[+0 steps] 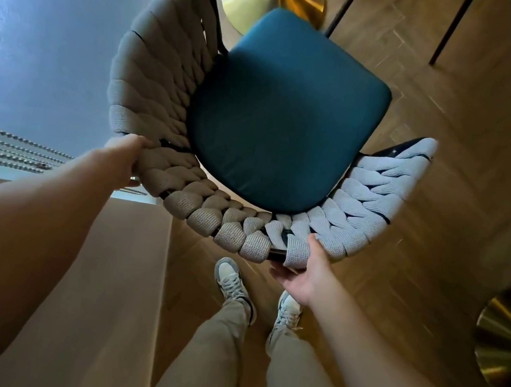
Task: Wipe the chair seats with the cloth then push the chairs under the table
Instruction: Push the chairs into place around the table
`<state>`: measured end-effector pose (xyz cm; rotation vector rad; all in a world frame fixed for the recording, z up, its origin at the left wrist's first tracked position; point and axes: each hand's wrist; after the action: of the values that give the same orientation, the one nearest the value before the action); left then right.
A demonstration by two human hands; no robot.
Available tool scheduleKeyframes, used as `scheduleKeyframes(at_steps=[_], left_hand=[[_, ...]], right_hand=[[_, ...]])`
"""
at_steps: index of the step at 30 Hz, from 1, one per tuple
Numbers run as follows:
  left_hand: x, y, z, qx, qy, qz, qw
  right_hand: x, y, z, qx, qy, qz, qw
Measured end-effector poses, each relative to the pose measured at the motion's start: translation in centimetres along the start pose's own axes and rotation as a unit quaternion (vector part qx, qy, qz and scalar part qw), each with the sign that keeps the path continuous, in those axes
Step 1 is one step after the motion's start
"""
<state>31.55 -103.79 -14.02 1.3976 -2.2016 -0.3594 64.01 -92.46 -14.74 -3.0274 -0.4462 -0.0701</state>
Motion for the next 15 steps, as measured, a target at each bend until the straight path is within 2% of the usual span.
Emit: scheduleKeyframes(at_steps=[7,15], left_hand=[[-0.6,-0.5,-0.2,0.005,0.005,-0.003,1.000],[-3.7,-1.5,-2.1,0.015,0.026,-0.031,0.999]], right_hand=[[1.1,-1.0,0.1,0.012,0.011,0.001,1.000],[2.8,-5.7,-0.1,0.036,0.016,-0.005,0.999]])
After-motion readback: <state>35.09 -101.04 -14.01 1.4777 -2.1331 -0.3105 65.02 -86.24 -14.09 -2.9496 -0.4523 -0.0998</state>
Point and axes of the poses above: each hand's wrist, its own z-axis towards the middle knuckle, its own x-axis out of the back of the hand, y = z × x, and after that the axes turned 14 degrees about -z, right-handed
